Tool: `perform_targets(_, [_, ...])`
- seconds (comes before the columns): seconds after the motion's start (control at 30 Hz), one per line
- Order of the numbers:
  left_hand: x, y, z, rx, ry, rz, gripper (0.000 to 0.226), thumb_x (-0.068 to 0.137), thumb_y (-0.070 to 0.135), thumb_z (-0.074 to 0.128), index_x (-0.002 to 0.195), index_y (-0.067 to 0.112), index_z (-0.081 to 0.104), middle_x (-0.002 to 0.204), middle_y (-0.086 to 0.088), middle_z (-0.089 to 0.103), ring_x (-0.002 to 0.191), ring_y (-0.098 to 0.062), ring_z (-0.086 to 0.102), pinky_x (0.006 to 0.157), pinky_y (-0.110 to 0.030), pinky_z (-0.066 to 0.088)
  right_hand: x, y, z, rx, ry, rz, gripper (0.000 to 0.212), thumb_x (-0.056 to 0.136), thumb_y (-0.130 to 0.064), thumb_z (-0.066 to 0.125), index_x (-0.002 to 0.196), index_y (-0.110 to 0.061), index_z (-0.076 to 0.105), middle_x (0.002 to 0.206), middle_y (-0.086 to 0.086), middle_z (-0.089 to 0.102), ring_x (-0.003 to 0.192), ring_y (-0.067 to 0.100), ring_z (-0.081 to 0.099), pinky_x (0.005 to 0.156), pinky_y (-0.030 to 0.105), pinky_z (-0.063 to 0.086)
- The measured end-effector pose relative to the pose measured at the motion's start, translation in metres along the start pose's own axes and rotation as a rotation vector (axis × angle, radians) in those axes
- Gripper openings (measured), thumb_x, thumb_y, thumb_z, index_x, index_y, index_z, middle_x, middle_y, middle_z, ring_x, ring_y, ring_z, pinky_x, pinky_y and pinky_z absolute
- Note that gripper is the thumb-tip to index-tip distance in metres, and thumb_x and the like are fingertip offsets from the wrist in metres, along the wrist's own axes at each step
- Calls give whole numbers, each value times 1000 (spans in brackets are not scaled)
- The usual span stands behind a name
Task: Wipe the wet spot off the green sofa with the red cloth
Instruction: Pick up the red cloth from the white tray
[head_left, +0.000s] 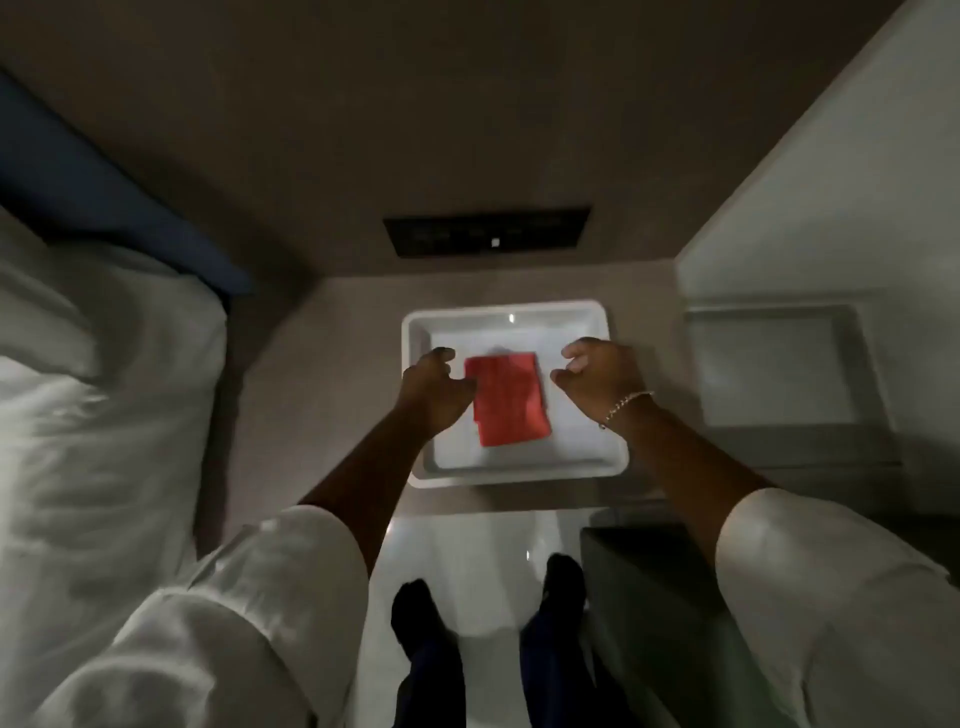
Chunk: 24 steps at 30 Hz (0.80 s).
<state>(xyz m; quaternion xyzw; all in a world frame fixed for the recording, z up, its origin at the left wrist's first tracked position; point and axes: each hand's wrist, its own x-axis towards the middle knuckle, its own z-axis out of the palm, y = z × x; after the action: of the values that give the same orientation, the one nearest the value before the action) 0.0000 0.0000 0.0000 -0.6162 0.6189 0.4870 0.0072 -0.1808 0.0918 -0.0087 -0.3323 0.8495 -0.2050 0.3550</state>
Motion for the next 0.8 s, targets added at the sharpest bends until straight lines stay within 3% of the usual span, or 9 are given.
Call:
perform_targets(0.1, [35, -29, 40, -78, 43, -117, 56, 83, 27, 68, 133, 6, 53, 125, -11, 65, 111, -27, 64, 83, -25, 46, 25, 26, 53, 7, 21, 38, 36, 83, -22, 68, 115, -7, 67, 111, 16, 73, 106, 31, 66, 96, 34, 53])
perform_targets(0.17, [49, -39, 60, -138, 131, -122, 36, 82, 26, 70, 109, 3, 66, 94, -6, 66, 88, -23, 63, 73, -28, 49, 31, 32, 80, 1, 78, 38, 29, 85, -23, 66, 106, -3, 69, 107, 20, 73, 103, 35, 66, 91, 36, 54])
perform_targets(0.23, [58, -44, 75, -181, 221, -97, 16, 80, 22, 69, 81, 6, 71, 70, 0, 61, 70, -19, 59, 57, -24, 47, 37, 37, 100, 30, 182, 36, 22, 84, -23, 67, 94, -4, 70, 98, 17, 74, 95, 33, 66, 80, 29, 48])
perform_targets(0.4, [46, -44, 81, -487, 179, -184, 12, 73, 0, 70, 63, 7, 69, 61, -3, 64, 58, -20, 59, 53, -23, 49, 25, 34, 111, 303, 288, 196, 19, 81, -11, 65, 97, -11, 76, 94, 9, 77, 95, 27, 70, 87, 26, 52])
perform_targets(0.53, [-4, -32, 61, -678, 23, -162, 14, 75, -7, 71, 76, 7, 69, 80, -10, 72, 75, -29, 70, 72, -39, 62, -33, 29, 85, 511, 375, 189, 16, 82, -10, 68, 94, -14, 78, 71, -14, 67, 83, 18, 70, 85, 31, 57])
perform_targets(0.7, [-121, -5, 38, -687, -141, -92, 26, 78, -7, 71, 103, -2, 70, 94, -17, 73, 85, -31, 70, 82, -43, 60, -151, 25, 34, 761, 509, 186, 22, 83, 0, 69, 101, -12, 75, 81, 1, 70, 76, 14, 64, 81, 33, 55])
perform_targets(0.8, [-192, 1, 42, -638, -208, -40, 26, 77, -6, 72, 102, 1, 72, 90, -13, 75, 83, -29, 71, 78, -42, 62, -227, 35, 10, 813, 598, 209, 21, 82, 4, 69, 99, -8, 74, 75, -1, 65, 67, 5, 57, 72, 26, 50])
